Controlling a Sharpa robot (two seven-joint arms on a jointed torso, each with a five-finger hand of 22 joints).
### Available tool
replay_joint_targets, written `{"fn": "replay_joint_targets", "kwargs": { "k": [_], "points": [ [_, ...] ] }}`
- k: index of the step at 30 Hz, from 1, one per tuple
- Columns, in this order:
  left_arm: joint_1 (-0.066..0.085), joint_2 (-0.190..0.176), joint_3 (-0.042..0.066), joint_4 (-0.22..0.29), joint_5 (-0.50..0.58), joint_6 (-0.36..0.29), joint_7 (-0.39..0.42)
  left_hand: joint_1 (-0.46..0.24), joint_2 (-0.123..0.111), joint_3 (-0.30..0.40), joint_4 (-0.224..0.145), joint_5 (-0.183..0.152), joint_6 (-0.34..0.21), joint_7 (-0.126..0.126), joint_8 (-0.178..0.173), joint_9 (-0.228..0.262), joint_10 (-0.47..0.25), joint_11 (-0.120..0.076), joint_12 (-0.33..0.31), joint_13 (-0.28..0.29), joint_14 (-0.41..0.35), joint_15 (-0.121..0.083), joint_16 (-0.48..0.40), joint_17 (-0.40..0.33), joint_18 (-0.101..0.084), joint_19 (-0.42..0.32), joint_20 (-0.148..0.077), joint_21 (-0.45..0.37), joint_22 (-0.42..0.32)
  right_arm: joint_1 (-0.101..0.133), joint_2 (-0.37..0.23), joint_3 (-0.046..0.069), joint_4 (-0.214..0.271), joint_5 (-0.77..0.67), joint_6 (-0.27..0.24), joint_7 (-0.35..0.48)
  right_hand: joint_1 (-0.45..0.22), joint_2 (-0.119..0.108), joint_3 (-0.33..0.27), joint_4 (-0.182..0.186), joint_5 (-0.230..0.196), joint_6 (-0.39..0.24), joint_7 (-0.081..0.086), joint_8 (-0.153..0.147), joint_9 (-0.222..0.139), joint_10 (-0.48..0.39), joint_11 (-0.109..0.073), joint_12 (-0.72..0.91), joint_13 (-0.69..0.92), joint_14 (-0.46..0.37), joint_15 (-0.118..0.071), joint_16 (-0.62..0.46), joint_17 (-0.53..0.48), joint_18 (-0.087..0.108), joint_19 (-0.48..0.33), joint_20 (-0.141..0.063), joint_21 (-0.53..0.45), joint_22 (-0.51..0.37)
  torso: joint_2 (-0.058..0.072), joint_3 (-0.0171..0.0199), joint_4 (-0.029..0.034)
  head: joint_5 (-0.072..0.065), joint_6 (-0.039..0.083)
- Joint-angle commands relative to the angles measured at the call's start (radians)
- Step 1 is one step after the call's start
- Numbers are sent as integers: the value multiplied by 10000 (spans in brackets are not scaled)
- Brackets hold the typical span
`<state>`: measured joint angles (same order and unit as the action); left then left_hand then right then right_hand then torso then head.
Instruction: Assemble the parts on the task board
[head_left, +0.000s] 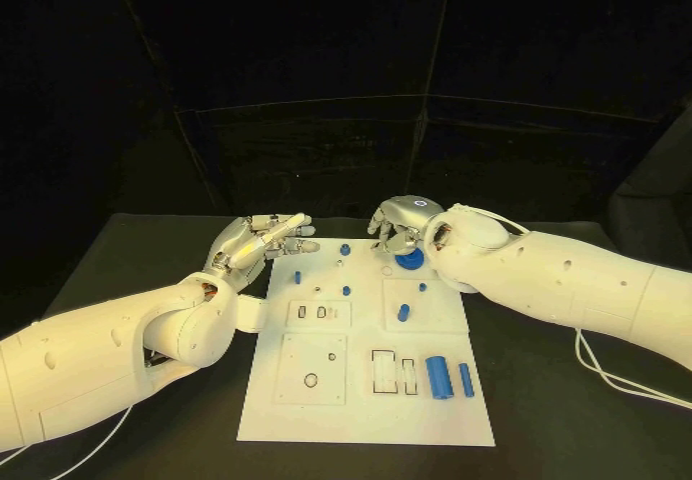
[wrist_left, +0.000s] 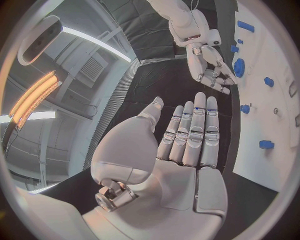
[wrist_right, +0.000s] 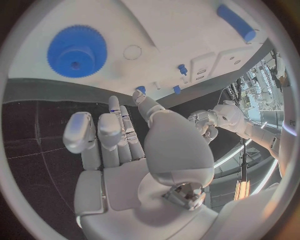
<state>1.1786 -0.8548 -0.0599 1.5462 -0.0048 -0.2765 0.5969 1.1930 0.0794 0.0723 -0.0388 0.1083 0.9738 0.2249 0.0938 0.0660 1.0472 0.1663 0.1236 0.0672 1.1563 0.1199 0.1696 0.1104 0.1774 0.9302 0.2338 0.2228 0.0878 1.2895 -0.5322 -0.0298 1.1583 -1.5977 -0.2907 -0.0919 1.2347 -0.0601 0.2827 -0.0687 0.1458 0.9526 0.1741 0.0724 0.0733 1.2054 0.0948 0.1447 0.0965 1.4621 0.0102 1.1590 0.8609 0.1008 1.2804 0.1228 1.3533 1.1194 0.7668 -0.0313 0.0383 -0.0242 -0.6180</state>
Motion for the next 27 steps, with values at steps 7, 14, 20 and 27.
{"fn": "replay_joint_targets", "kwargs": {
  "k": [7,14,20,27],
  "points": [
    [18,-79,5,26,-62,59,96,89,32,-1,-84,38,91,8,-54,-10,57,15,-39,-14,72,-23,-62,12,77,59,-1,-30,-20,128,-1461,2,1133,1500,529,-617,-305,-578,-1137,879,605,-517,-221,-41,-48,1298,-343,2112,1644,203,-282,697,909,-185,419,-304,331,582,-68,70,-174,-18,69],
    [17,-50,4,-9,-62,74,105,102,40,23,-105,40,100,4,-56,-9,67,11,-43,-13,80,-26,-71,17,78,67,-2,-37,-28,140,-1790,-2,1125,1636,1366,-880,555,-451,-2367,1933,782,-672,-210,198,22,2,-298,4688,4293,311,-303,1459,2003,-276,651,-253,556,1016,-45,61,-138,-92,88],
    [15,-7,4,-47,-62,99,101,105,42,29,-110,41,102,3,-56,-9,69,11,-44,-13,81,-26,-74,18,78,69,-3,-39,-30,139,-1703,-6,943,1522,1748,-886,909,-414,-2641,2236,847,-808,-181,235,7,-457,-295,5312,5011,319,-228,1634,2267,-277,680,-248,602,1102,-38,51,-133,-112,111],
    [14,7,4,-61,-62,107,118,119,53,59,-132,42,105,1,-62,-9,77,8,-49,-12,87,-29,-85,23,78,78,-4,-48,-39,136,-1549,-8,783,1307,1807,-880,1143,-365,-2717,2376,896,-879,-157,263,8,-601,-274,5498,5245,335,-204,1727,2420,-291,718,-223,641,1181,-44,33,-133,-136,115]
  ]
}}
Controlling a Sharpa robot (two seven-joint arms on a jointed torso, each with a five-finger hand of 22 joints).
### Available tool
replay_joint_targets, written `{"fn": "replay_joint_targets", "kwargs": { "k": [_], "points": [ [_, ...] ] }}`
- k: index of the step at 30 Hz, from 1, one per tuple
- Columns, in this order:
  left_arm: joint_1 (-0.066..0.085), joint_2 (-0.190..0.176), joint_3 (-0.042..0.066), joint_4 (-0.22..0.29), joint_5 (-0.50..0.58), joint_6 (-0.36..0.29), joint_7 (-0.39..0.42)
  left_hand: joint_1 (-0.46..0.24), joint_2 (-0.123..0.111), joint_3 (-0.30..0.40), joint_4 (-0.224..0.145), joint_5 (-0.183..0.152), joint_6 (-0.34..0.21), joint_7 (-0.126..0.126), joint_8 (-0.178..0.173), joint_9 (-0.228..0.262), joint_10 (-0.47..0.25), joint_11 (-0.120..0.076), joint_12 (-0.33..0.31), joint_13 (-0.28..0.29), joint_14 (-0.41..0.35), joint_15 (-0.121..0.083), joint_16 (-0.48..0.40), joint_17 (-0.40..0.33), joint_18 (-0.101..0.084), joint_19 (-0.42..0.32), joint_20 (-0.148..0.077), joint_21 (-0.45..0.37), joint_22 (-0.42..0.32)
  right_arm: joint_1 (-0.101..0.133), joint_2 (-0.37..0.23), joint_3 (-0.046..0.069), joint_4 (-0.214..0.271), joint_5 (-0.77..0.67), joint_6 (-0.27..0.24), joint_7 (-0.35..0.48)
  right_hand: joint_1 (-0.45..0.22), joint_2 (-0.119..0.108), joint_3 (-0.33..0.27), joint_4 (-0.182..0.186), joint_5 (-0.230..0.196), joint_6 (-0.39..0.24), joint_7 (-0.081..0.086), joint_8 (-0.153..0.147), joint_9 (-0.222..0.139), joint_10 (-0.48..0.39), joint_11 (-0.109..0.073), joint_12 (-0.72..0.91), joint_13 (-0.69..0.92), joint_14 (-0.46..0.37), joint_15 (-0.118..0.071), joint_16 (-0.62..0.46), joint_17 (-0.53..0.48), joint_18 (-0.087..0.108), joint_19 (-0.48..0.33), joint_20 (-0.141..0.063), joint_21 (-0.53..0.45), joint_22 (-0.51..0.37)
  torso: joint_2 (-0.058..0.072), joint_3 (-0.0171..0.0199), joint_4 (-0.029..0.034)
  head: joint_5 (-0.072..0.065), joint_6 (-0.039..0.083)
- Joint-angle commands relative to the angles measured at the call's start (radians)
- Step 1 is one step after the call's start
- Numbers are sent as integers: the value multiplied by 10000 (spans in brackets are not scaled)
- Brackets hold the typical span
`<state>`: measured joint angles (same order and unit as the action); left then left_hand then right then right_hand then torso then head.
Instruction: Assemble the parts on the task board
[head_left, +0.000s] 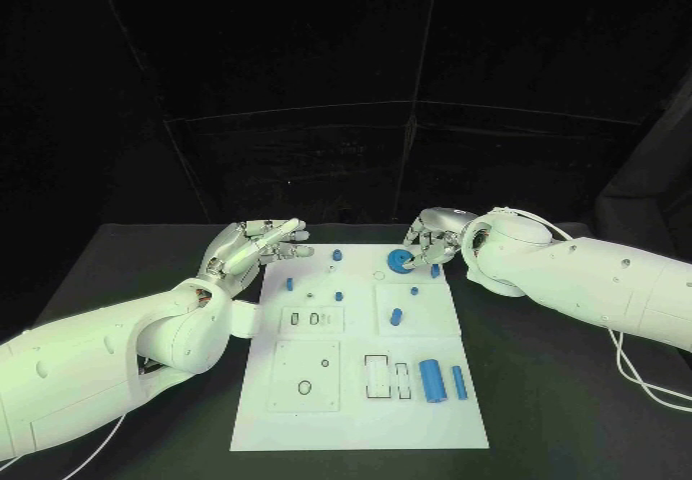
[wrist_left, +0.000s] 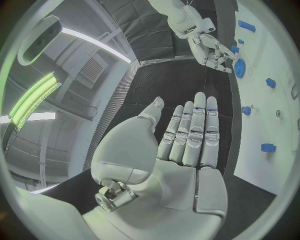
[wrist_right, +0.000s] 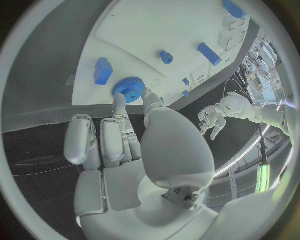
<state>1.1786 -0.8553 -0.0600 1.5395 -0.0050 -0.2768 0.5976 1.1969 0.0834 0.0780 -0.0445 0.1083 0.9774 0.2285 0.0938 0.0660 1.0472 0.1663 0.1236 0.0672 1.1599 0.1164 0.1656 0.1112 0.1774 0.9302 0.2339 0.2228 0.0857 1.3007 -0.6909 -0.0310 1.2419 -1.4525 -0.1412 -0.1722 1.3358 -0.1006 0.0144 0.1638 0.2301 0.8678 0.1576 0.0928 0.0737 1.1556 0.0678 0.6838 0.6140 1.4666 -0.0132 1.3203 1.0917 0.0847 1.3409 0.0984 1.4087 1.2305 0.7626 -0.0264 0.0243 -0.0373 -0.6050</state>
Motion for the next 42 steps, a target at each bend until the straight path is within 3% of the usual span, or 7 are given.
{"fn": "replay_joint_targets", "kwargs": {
  "k": [1,7,15,28,36,42],
  "points": [
    [15,11,5,8,-60,113,111,80,14,1,-75,42,69,-35,-62,-9,77,8,-50,-12,52,7,-45,15,79,78,-5,-48,-18,23,59,4,-78,-161,286,-101,163,61,-38,68,85,-34,7,67,5,-110,-5,146,110,311,29,177,219,-148,171,22,129,158,-1,-18,11,5,-22],
    [14,16,5,4,-60,138,95,80,14,1,-75,42,69,-35,-62,-9,77,8,-50,-12,52,7,-45,15,79,78,-5,-48,-18,23,195,3,-178,-269,255,-196,340,145,-91,153,301,-50,3,124,12,20,-9,787,738,399,31,481,713,-235,447,27,346,586,-1,-14,17,17,-55],
    [14,22,5,-9,-60,144,87,80,14,1,-75,42,69,-35,-62,-9,77,8,-50,-12,52,7,-45,15,79,78,-5,-48,-18,23,338,1,-280,-507,400,-336,562,286,-100,156,303,43,-35,239,33,430,-38,2001,1988,487,16,835,1309,-326,725,17,573,1037,2,-13,1,74,-88],
    [14,39,5,-28,-60,156,76,88,24,27,-93,41,71,-37,-67,-9,81,6,-56,-13,56,6,-56,19,79,84,-6,-55,-26,21,493,-1,-384,-691,646,-384,763,373,-87,72,275,124,-51,319,39,604,-51,2647,2682,522,12,1036,1658,-355,805,14,653,1191,2,-3,1,75,-165],
    [14,51,5,-38,-60,170,50,95,36,51,-106,42,73,-38,-72,-10,85,5,-61,-13,59,6,-65,22,79,90,-7,-62,-32,18,542,-1,-354,-879,711,-383,933,470,-41,-28,154,277,-65,416,58,726,-65,3020,3089,523,5,1100,1765,-368,836,10,689,1261,1,-6,-1,85,-198],
    [14,55,5,-44,-60,181,41,95,36,51,-106,42,73,-38,-72,-10,85,5,-61,-13,59,6,-65,22,79,90,-7,-62,-32,16,592,-2,-383,-1036,461,-422,1040,705,109,-76,-143,730,-88,636,116,995,-94,3553,3665,528,-15,1162,1873,-387,891,-5,739,1363,5,-6,2,80,-196]
  ]
}}
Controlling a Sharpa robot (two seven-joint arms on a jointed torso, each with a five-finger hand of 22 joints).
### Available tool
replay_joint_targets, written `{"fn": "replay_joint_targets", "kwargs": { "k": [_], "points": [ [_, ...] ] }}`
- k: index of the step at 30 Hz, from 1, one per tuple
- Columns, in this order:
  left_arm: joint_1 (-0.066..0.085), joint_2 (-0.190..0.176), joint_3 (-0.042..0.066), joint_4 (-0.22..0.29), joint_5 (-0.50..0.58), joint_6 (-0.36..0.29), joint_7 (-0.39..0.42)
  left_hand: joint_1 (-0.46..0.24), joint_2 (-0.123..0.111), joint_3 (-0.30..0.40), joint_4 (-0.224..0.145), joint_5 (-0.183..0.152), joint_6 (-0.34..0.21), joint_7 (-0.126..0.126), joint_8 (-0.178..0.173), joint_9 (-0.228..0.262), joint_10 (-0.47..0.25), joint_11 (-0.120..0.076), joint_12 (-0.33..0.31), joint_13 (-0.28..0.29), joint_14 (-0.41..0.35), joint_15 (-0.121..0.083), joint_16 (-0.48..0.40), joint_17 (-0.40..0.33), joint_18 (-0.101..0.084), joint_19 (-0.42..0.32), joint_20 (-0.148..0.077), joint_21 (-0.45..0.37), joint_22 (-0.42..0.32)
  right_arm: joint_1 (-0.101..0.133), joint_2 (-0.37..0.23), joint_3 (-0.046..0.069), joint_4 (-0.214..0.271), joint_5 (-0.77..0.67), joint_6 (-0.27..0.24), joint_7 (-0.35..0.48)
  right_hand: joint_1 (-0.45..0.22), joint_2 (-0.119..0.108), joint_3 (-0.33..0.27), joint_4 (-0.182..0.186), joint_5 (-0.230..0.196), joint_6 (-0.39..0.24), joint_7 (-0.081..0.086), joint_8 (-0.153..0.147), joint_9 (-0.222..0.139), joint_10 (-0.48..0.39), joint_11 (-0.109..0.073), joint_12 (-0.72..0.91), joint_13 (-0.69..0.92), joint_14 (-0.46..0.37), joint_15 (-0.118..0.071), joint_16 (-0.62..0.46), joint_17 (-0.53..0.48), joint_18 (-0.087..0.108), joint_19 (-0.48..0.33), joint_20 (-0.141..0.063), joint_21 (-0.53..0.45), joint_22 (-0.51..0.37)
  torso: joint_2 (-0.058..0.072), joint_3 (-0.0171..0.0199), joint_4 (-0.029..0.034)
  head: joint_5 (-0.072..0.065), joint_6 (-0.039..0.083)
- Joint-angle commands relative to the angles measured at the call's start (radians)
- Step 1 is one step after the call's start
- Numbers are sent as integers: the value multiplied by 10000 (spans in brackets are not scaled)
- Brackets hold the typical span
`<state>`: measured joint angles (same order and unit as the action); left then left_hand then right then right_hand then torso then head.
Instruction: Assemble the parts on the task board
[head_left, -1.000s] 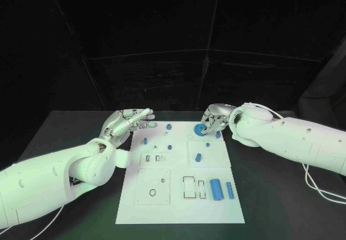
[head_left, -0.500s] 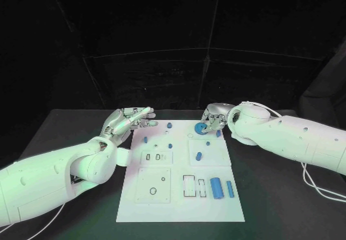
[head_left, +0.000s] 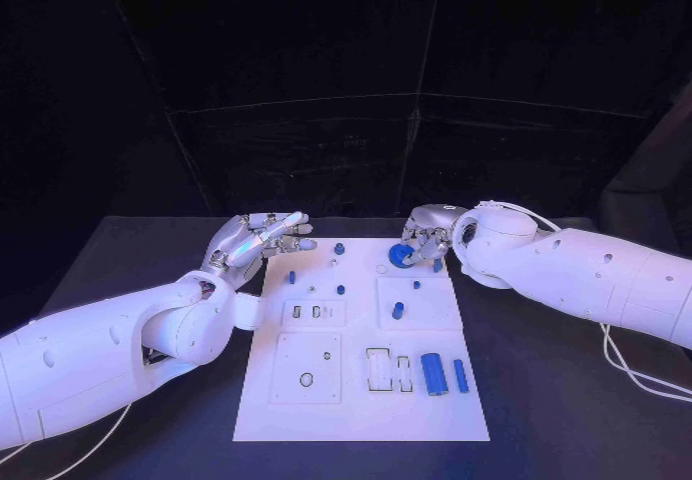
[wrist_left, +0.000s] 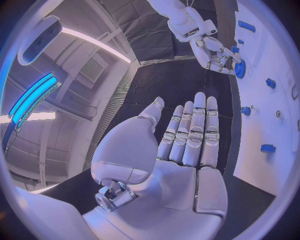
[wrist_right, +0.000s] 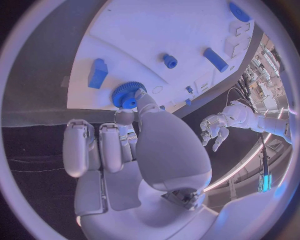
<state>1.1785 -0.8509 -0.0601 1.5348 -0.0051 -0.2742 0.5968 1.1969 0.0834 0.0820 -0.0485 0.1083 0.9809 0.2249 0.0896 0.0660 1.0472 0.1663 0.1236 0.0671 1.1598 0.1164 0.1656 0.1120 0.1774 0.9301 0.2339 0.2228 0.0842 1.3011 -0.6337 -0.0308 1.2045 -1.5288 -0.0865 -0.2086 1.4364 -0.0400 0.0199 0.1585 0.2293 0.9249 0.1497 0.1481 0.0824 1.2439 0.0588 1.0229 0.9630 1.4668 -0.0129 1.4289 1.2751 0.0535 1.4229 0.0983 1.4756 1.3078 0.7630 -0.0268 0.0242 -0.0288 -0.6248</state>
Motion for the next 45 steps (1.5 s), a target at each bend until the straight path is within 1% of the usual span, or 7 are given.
{"fn": "replay_joint_targets", "kwargs": {
  "k": [1,12,16,23,28,35,45],
  "points": [
    [15,12,5,2,-59,156,48,95,36,11,-67,42,38,-2,-30,-10,85,6,-61,-13,59,5,-65,14,79,90,-7,-62,-17,12,28,-5,-11,-343,-156,-72,44,143,93,-24,-202,246,-21,120,38,153,-14,239,259,527,-24,84,53,-78,82,-8,80,608,2,-1,6,-3,2],
    [15,10,5,-5,-59,163,50,105,60,51,-86,41,41,-3,-38,-11,90,5,-70,-14,65,4,-80,19,78,99,-9,-72,-27,0,39,-5,171,-1291,-1271,-289,-52,328,288,61,-424,618,-124,242,44,474,-98,779,849,540,-90,144,171,-119,209,-60,171,805,-3,-1,10,-5,-7],
    [15,2,5,-15,-59,159,57,105,60,51,-86,41,41,-3,-38,-11,90,5,-70,-14,65,4,-80,19,78,99,-9,-72,-27,-4,-37,-4,481,-1435,-1738,-271,-20,358,359,50,-450,627,-131,227,31,505,-107,832,915,544,-99,156,194,-131,246,-70,196,861,-2,8,4,23,1],
    [16,-5,5,-36,-59,156,66,105,60,51,-86,41,41,-3,-38,-11,90,5,-70,-14,65,4,-80,19,78,99,-9,-72,-27,-7,-39,-1,1211,-1539,-2484,-270,-14,338,430,47,-430,572,-114,167,-4,531,-98,881,983,553,-99,182,249,-154,316,-78,241,962,-3,0,9,35,7],
    [16,-5,6,-46,-59,93,110,110,75,77,-98,40,43,-4,-42,-11,94,3,-76,-14,69,3,-89,23,78,105,-10,-79,-34,-10,308,-2,1341,-1622,-2596,-277,-4,322,526,46,-316,575,-109,132,-27,514,-93,873,996,554,-95,191,267,-159,328,-79,252,984,6,-10,23,54,1],
    [17,7,6,-67,-59,62,133,118,84,97,-111,40,45,-5,-46,-11,97,1,-80,-14,74,1,-94,26,79,110,-11,-83,-38,-91,869,-5,1117,-1703,-2530,-272,4,295,576,38,-260,571,-104,110,-41,507,-91,872,1007,553,-94,191,266,-159,328,-78,253,987,6,-6,16,69,9],
    [17,57,6,-105,-59,74,137,118,84,97,-111,40,45,-5,-46,-11,97,1,-80,-14,74,1,-94,26,79,110,-11,-83,-38,-335,1594,-10,628,-1763,-1826,-268,-200,176,600,147,-358,566,-79,46,-76,461,-60,822,988,551,-70,198,284,-161,331,-62,259,1001,12,-1,28,78,-30]
  ]
}}
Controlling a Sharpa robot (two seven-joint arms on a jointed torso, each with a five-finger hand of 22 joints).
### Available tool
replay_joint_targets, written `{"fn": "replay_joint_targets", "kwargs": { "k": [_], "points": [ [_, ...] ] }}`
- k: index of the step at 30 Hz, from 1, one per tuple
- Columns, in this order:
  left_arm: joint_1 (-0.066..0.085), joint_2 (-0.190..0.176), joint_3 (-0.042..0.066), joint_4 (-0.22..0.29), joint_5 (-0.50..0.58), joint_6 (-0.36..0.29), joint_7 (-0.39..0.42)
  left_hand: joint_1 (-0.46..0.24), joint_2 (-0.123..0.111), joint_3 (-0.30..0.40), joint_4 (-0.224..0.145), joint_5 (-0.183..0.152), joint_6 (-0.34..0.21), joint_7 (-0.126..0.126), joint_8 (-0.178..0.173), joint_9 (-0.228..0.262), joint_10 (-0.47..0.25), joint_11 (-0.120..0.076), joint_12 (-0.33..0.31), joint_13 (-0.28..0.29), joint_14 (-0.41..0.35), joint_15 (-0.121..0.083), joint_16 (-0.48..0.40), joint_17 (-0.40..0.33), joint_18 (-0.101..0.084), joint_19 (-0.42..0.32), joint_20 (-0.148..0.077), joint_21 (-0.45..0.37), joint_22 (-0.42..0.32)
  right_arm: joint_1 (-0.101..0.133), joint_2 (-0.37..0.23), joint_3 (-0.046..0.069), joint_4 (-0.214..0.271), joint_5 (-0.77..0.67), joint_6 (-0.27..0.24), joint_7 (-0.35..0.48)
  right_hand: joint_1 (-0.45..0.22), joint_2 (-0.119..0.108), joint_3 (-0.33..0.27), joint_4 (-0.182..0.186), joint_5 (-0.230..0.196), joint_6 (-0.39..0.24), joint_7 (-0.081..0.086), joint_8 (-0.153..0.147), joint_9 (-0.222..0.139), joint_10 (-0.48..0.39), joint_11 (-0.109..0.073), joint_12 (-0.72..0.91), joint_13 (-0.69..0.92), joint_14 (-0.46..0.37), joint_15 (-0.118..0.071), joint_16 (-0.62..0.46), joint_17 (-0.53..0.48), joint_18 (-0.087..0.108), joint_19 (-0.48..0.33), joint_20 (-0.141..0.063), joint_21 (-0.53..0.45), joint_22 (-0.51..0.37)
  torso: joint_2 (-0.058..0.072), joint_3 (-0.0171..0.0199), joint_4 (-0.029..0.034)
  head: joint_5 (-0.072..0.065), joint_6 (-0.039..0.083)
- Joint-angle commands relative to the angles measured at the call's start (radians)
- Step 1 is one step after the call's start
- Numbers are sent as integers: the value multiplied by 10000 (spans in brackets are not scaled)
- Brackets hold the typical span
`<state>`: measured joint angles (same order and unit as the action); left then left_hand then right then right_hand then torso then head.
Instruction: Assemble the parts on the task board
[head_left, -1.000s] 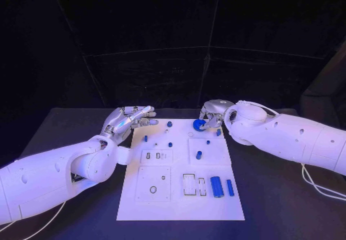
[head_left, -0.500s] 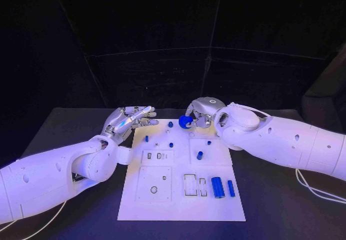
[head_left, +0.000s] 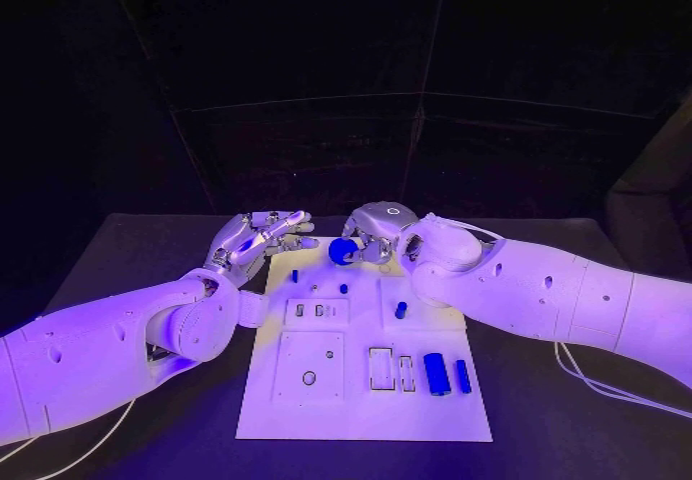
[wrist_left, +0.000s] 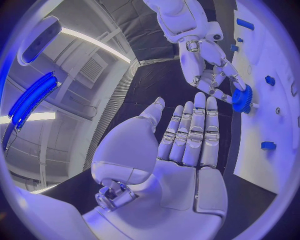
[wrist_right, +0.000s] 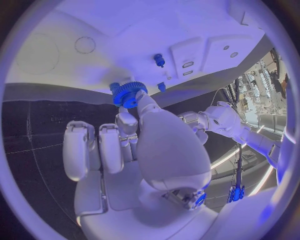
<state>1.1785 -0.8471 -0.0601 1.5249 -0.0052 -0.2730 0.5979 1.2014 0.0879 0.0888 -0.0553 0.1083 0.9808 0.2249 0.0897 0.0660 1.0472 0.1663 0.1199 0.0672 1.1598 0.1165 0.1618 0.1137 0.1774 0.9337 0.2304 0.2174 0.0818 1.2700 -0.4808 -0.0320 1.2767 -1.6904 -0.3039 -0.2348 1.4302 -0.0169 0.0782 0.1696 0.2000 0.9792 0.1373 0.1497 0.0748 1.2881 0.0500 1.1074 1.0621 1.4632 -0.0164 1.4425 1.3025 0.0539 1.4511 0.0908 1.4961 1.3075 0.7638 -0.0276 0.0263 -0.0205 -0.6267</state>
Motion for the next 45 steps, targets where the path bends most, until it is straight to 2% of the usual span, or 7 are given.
{"fn": "replay_joint_targets", "kwargs": {
  "k": [1,6,20,30,35,39,45],
  "points": [
    [17,21,7,-10,-58,66,124,73,38,29,-44,40,45,-5,-46,-11,97,1,-43,-15,75,1,-55,9,78,75,24,-29,-14,-40,92,3,-119,-147,377,-1,-145,-58,16,39,-67,23,46,29,0,20,28,-23,-1,587,-34,63,12,-165,47,13,54,1003,4,8,11,0,-11],
    [17,31,7,-32,-58,80,113,73,38,29,-44,40,45,-5,-46,-11,97,1,-43,-15,75,1,-55,9,78,75,24,-29,-14,-115,255,3,-270,-157,470,12,-167,-82,16,48,-65,16,48,18,-6,5,29,-44,-19,590,-32,70,28,-166,49,16,56,1007,-4,18,-29,27,-31],
    [18,72,7,-68,-57,111,36,84,46,66,-70,38,50,-8,-53,-11,104,-1,-51,-15,85,-2,-67,15,79,87,21,-38,-23,-156,521,8,-580,-402,520,-66,-192,-152,42,46,-43,-60,65,-51,-33,-56,41,-123,-82,589,-23,72,34,-165,45,24,55,1007,-4,18,-27,11,-58],
    [18,93,7,-71,-57,165,-54,83,46,68,-72,38,50,-7,-54,-11,105,-1,-52,-15,85,-2,-68,16,79,88,21,-38,-24,-155,718,9,-875,-280,907,-74,-790,-512,-59,345,-463,-1159,284,-806,-112,-489,259,-642,-522,553,160,17,-55,-132,-80,183,-18,863,-5,8,-3,68,-66],
    [19,82,7,-69,-57,158,-71,83,46,68,-72,38,50,-7,-54,-11,105,-1,-52,-15,85,-2,-68,16,79,88,21,-38,-24,-155,729,9,-875,-196,982,-4,-1275,-753,-339,703,-475,-1350,337,-866,-83,-573,320,-706,-583,548,217,11,-54,-127,-95,246,-28,852,-1,11,-15,131,-82],
    [19,80,7,-66,-57,161,-75,83,46,68,-72,38,50,-7,-54,-11,105,-1,-52,-15,85,-2,-68,16,79,88,21,-38,-24,-155,670,9,-808,-171,777,26,-1423,-745,-419,899,-439,-1304,357,-849,-63,-561,343,-655,-532,551,237,18,-33,-130,-84,271,-22,869,-4,15,-22,109,-81],
    [19,62,7,-68,-57,167,-73,78,47,78,-76,36,49,-6,-58,-12,105,0,-57,-16,87,-2,-74,18,78,93,21,-42,-28,-156,196,8,-329,-15,-136,186,-1440,-640,-444,1041,-170,-1051,356,-753,-9,-368,342,-350,-230,578,245,76,81,-153,-3,287,29,979,-16,32,-33,109,-56]
  ]
}}
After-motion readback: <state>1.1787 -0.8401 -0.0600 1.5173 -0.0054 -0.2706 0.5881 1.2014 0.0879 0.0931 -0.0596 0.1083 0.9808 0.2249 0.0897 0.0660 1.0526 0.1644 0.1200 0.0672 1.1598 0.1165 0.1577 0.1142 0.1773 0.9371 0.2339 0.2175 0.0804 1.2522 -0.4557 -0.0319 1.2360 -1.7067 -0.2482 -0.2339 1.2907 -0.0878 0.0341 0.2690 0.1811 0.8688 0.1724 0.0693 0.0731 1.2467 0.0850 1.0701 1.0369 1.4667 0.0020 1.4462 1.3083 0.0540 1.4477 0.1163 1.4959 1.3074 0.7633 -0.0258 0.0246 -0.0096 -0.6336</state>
